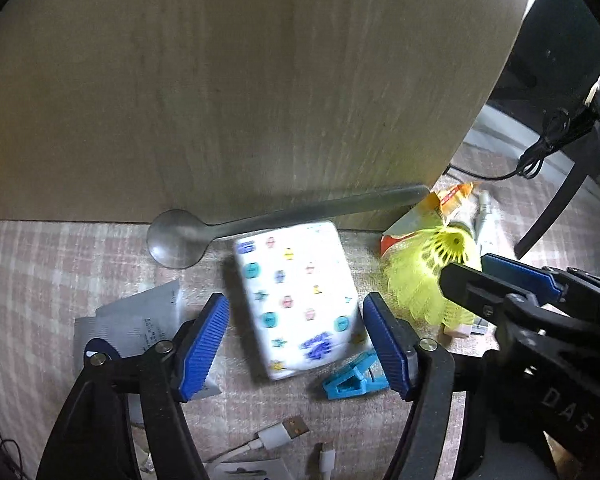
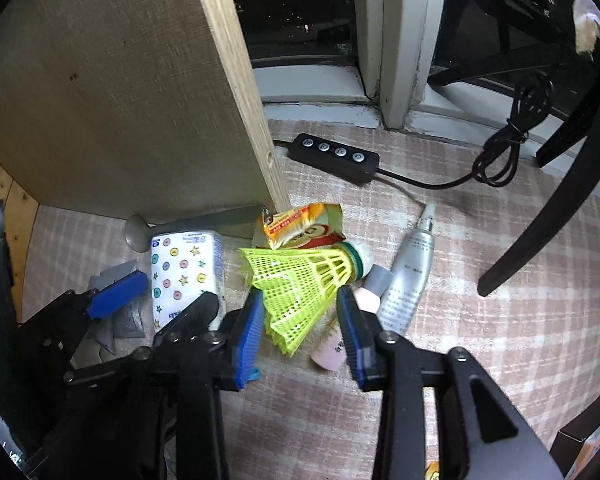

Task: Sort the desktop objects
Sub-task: 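Move both tools toward the Vinda tissue pack and yellow shuttlecock, then grasp the Vinda tissue pack with the left tool while the right tool grasps the yellow shuttlecock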

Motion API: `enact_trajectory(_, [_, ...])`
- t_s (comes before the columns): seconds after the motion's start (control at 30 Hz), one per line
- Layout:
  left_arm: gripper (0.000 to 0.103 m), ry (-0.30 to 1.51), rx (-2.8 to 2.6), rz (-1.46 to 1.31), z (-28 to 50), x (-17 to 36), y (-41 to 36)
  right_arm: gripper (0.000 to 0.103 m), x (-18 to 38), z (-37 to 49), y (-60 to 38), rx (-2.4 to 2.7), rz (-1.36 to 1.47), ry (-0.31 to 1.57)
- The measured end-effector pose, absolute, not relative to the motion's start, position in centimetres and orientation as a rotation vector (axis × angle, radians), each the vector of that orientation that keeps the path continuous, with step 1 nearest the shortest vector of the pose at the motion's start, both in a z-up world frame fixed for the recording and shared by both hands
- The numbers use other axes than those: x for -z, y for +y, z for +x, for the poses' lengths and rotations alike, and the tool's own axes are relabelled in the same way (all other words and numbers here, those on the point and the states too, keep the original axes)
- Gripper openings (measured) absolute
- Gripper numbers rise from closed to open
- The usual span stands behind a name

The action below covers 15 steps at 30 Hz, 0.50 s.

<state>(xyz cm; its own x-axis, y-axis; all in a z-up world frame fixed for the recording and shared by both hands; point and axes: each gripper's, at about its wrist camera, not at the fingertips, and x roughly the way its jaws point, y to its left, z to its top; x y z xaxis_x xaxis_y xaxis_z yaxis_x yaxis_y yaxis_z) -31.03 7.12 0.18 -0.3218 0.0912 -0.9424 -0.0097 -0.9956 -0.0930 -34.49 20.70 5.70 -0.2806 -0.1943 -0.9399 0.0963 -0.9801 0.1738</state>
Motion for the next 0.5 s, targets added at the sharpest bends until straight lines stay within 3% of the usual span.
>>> enact_trajectory(0.13, [0.066,-0.077,-2.515,-1.813,-31.4,1.1,7.6,0.025,-6.3,-34.0,21.8,2.401,1.724,-0.106])
enact_trajectory(0.33, [0.050,-0.058,-2.559,-1.814,-32.0,1.7,7.3,0.025,-5.5,-34.5,21.9,2.380,1.727,-0.085])
enact_trajectory(0.5, [0.049,-0.034,-2.585,-1.785,-32.4,2.2,7.6,0.020,-5.3,-34.8,21.5,2.404,1.695,-0.049])
